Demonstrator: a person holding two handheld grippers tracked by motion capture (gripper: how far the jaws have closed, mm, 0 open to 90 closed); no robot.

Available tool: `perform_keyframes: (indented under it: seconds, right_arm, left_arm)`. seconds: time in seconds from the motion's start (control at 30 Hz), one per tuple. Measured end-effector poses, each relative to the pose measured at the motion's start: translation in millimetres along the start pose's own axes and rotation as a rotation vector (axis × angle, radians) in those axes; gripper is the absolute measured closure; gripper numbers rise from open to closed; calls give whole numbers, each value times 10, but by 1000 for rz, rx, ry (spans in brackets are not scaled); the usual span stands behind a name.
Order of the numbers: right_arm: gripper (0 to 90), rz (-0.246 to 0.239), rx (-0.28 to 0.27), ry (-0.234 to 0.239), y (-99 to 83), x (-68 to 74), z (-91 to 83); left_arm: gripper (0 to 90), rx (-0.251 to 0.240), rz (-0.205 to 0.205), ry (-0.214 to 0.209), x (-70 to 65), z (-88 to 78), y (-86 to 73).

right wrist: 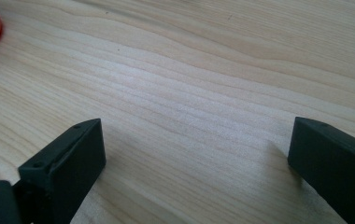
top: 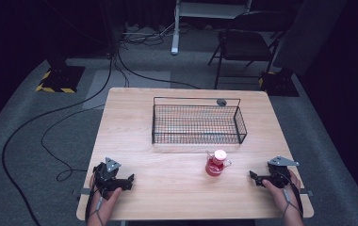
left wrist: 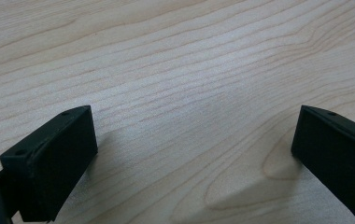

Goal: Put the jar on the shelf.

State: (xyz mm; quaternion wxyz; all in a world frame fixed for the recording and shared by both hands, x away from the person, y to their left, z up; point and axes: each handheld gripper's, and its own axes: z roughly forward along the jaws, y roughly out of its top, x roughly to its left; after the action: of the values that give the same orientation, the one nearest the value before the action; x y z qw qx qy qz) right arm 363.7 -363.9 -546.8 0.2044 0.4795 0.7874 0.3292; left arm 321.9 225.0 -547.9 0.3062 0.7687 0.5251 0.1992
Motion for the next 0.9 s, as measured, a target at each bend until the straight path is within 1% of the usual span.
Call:
perform_keyframes:
  seconds: [0.2, 0.3, 0.37, 0.5, 0.63, 0.8, 0.9]
  right_arm:
    - [27, 7, 2, -4, 3, 15, 3]
    - [33, 8, 1, 2, 6, 23, 5]
    - [46, 16, -6, 20, 17, 26, -9]
    - [48, 10, -33, 20, 74, 49, -75]
    - [59, 12, -52, 60, 110, 82, -126]
    - [60, 11, -87, 70, 180, 125, -228]
    - [62, 2, -105, 72, 221, 152, -284]
  left_arm:
    - [0, 0, 0, 0, 0, 0, 0]
    - [0, -1, -1, 1, -2, 0, -1]
    - [0, 0, -1, 1, -3, -1, -1]
    - [0, -1, -1, 1, -3, -1, -2]
    - [0, 0, -1, 1, -3, -1, -2]
    - [0, 0, -1, 1, -3, -1, -2]
    - [0, 0, -1, 1, -3, -1, -2]
